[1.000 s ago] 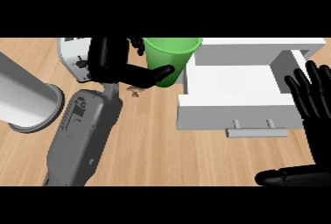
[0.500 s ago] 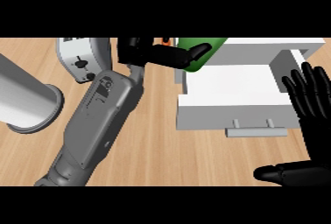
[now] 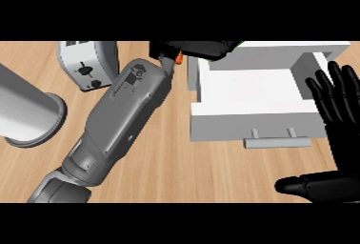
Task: Pick up the cup, place it into the drawer and close the drawer
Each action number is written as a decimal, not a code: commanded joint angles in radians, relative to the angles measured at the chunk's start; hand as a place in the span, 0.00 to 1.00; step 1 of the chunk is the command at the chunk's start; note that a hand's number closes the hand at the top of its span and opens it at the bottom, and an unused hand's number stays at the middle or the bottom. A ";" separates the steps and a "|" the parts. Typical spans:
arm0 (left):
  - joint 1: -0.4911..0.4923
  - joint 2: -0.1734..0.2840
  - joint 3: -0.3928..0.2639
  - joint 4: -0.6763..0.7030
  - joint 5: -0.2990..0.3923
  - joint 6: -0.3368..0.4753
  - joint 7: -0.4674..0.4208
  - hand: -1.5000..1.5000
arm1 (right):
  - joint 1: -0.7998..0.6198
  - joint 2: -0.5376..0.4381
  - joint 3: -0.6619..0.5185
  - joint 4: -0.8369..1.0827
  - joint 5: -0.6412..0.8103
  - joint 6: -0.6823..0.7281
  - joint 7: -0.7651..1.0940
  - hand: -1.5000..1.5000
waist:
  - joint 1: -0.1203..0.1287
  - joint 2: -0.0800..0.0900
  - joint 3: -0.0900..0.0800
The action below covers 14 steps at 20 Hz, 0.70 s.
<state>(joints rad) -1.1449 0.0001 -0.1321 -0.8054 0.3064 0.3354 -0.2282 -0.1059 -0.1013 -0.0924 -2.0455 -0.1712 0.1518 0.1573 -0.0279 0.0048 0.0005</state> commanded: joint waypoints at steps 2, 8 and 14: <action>-0.075 0.000 -0.077 0.156 0.089 0.075 -0.065 1.00 | 0.076 0.017 0.044 -0.093 0.001 0.012 0.015 0.00 | -0.024 0.002 0.000; -0.145 0.000 -0.179 0.302 0.193 0.069 -0.098 1.00 | -0.032 -0.023 -0.023 0.023 -0.039 0.028 0.000 0.00 | -0.043 0.011 0.001; -0.131 0.000 -0.289 0.367 0.243 0.073 -0.147 1.00 | -0.006 0.008 0.044 0.013 0.012 0.028 -0.020 0.00 | -0.061 0.014 0.001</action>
<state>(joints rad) -1.2748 0.0001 -0.3527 -0.4806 0.5072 0.3982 -0.3517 -0.1173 -0.1147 -0.0923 -2.0283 -0.1903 0.1845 0.1419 -0.0721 0.0157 0.0012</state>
